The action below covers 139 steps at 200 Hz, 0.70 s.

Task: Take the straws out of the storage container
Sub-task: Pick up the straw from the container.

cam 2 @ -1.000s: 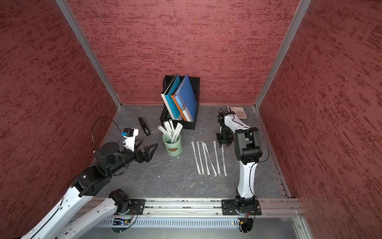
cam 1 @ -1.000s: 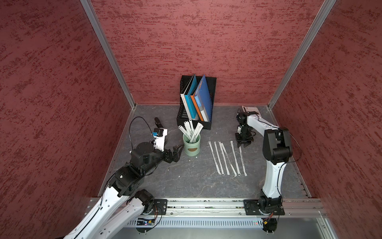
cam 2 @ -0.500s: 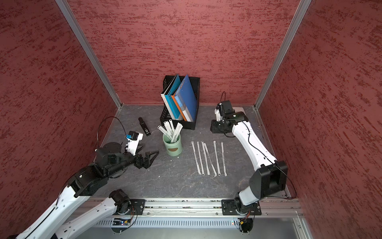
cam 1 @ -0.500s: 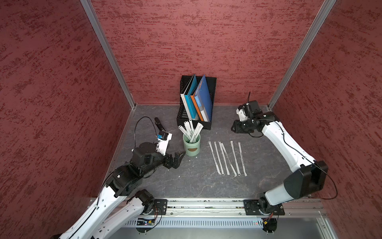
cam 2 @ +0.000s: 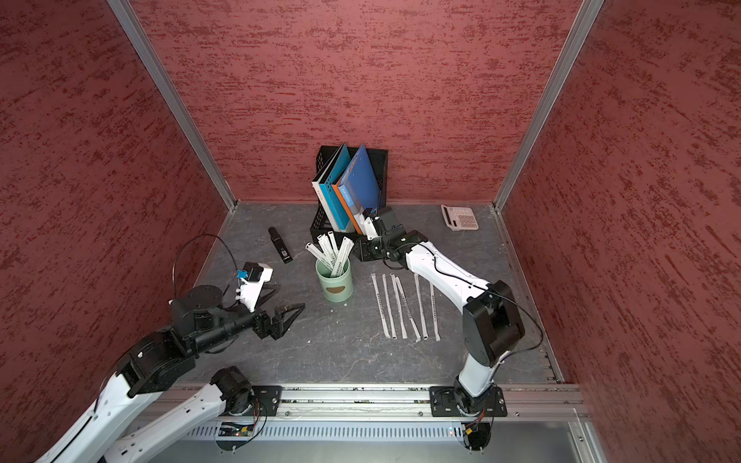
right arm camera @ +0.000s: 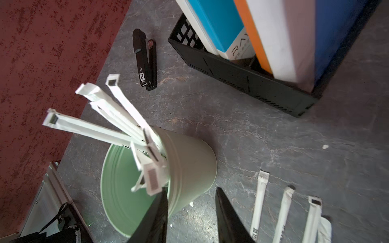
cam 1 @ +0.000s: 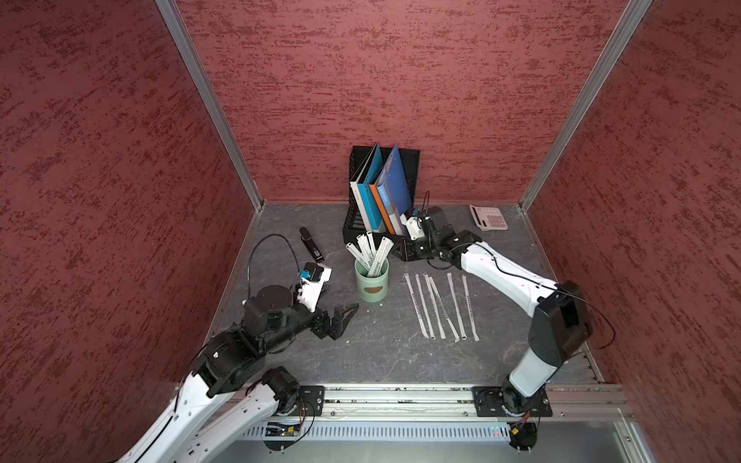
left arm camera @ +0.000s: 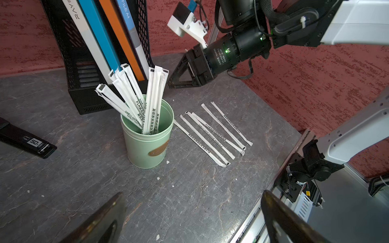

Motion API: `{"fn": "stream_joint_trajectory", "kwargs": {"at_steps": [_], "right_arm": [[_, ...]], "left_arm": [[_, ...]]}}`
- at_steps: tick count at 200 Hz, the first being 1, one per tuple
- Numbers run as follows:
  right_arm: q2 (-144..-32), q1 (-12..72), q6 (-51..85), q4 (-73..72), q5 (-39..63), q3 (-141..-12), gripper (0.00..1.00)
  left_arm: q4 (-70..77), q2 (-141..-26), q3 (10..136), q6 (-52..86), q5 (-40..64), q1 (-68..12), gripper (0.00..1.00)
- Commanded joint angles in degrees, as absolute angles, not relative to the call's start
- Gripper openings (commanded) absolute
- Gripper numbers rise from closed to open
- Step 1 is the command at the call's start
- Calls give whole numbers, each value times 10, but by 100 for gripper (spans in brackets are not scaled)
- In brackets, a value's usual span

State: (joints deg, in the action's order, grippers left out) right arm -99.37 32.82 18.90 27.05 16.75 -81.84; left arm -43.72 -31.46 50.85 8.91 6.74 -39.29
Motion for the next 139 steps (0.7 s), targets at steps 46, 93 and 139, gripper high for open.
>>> {"fn": "stream_joint_trajectory", "kwargs": {"at_steps": [46, 93, 139], "right_arm": [[-995, 339, 203, 230, 188, -848, 29], [-952, 365, 201, 291, 108, -836, 28], [-893, 396, 217, 321, 60, -812, 28]], "left_arm": [[-442, -295, 491, 66, 109, -396, 100], [-443, -297, 492, 67, 107, -396, 99], [-444, -291, 491, 69, 102, -395, 99]]}}
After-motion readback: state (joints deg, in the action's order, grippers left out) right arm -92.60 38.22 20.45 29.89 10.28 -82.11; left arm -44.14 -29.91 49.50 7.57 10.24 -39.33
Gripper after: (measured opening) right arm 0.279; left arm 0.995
